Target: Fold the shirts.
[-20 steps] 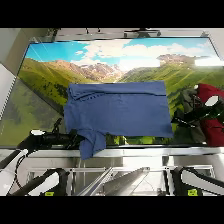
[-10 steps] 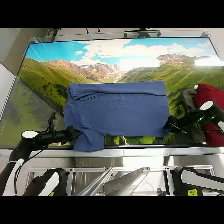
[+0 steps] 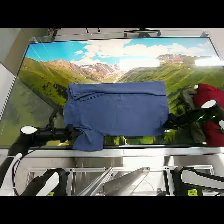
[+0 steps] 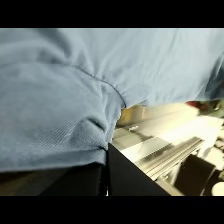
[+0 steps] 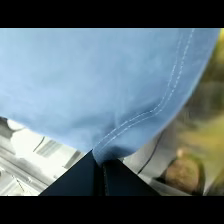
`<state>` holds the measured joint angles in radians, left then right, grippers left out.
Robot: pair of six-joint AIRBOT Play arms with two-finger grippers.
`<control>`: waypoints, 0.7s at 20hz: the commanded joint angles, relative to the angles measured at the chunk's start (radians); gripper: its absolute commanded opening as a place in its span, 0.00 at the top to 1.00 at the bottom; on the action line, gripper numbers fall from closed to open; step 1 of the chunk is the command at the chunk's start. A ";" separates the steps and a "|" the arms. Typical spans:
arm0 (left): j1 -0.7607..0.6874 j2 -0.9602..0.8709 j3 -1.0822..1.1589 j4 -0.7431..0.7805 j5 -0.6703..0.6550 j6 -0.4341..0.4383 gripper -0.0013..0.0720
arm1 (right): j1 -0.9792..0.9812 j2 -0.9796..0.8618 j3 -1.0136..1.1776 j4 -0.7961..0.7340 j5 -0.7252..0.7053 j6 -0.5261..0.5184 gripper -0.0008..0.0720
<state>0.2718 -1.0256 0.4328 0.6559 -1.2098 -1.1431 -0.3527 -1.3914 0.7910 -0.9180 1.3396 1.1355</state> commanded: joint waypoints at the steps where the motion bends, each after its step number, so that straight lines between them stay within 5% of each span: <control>1: 0.045 -0.016 0.164 0.166 -0.053 -0.095 0.98 | -0.086 0.001 0.068 -0.031 0.031 0.020 0.97; 6: 0.069 -0.097 0.451 0.171 -0.095 -0.124 0.96 | -0.080 0.001 0.183 0.073 -0.048 -0.009 0.97; 14: -0.099 -0.533 1.037 0.269 -0.078 -0.179 0.97 | 0.148 -0.161 0.495 0.073 -0.374 -0.015 0.97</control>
<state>0.2108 -1.4166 1.2774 0.8894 -1.2919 -1.3025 -0.2646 -1.4700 1.1728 -0.8501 1.0668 1.1248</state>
